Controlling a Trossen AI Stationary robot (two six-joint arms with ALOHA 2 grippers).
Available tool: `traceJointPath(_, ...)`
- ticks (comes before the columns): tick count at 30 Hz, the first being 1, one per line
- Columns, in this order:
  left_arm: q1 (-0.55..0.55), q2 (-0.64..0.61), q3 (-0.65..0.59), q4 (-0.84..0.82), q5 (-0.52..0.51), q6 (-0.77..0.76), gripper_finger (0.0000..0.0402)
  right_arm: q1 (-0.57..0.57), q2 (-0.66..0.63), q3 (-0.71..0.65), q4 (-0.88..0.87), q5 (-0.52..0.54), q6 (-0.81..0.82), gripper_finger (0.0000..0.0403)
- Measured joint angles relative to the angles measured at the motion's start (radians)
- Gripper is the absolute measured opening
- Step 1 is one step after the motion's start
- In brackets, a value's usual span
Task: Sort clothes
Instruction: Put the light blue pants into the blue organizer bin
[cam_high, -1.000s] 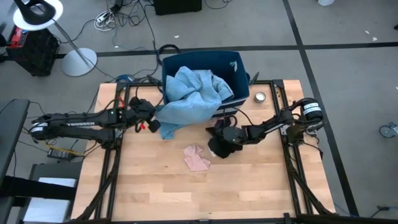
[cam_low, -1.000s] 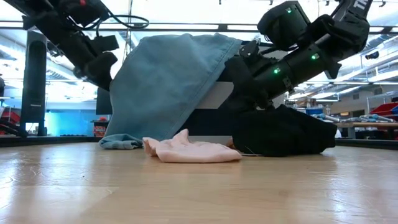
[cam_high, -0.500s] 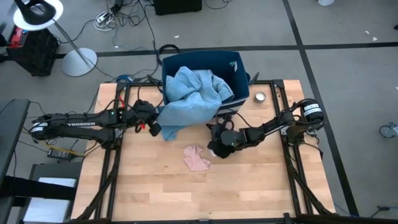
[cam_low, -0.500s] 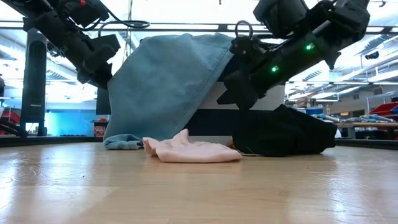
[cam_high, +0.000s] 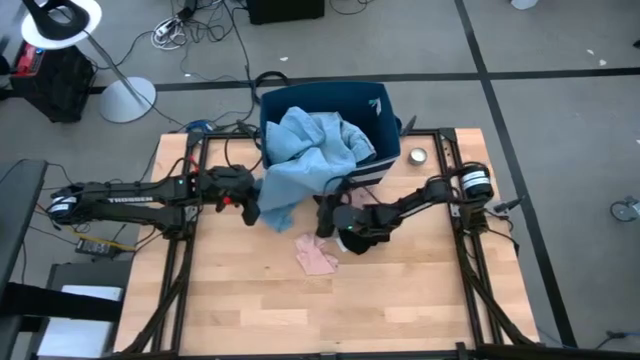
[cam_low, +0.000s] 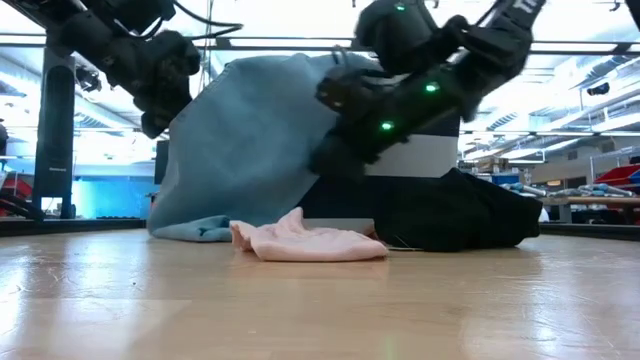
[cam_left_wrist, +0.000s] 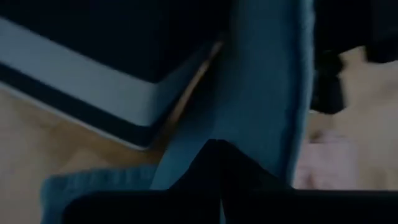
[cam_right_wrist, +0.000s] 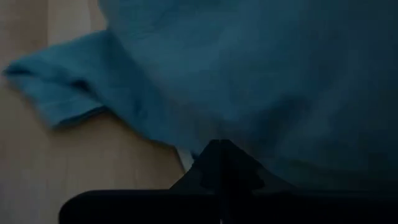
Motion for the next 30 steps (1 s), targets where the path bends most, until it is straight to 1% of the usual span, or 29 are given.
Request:
traceJointPath(4, -0.020, -0.001, 0.000, 0.028, 0.053, -0.021, 0.0000, 0.001, 0.064, 0.104, -0.003, 0.002, -0.037, 0.0000)
traceJointPath(9, -0.063, -0.001, 0.000, 0.061, 0.079, -0.021, 0.0000, 0.001, 0.076, 0.181, -0.001, -0.038, -0.075, 0.0000)
traceJointPath(12, -0.088, -0.001, 0.000, 0.121, 0.110, -0.020, 0.0000, 0.001, 0.075, 0.228, 0.000, -0.077, -0.083, 0.0000)
traceJointPath(15, -0.110, -0.001, 0.000, 0.192, 0.117, -0.013, 0.0000, 0.006, 0.073, 0.275, 0.003, -0.082, -0.095, 0.0002)
traceJointPath(17, -0.118, -0.005, 0.003, 0.237, 0.120, 0.010, 0.0000, 0.008, 0.072, 0.299, 0.003, -0.081, -0.137, 0.0003)
traceJointPath(20, -0.118, -0.007, 0.039, 0.243, 0.114, 0.048, 0.0000, 0.015, 0.072, 0.341, -0.001, -0.047, -0.206, 0.0003)
traceJointPath(23, -0.117, -0.008, 0.094, 0.242, 0.095, 0.093, 0.0000, 0.016, 0.071, 0.384, 0.003, -0.035, -0.256, 0.0001)
traceJointPath(27, -0.116, -0.008, 0.178, 0.235, 0.079, 0.158, 0.0000, 0.016, 0.071, 0.448, 0.003, 0.034, -0.305, 0.0002)
traceJointPath(30, -0.116, -0.008, 0.240, 0.221, 0.025, 0.209, 0.0000, 0.016, 0.071, 0.501, 0.002, 0.066, -0.388, 0.0001)
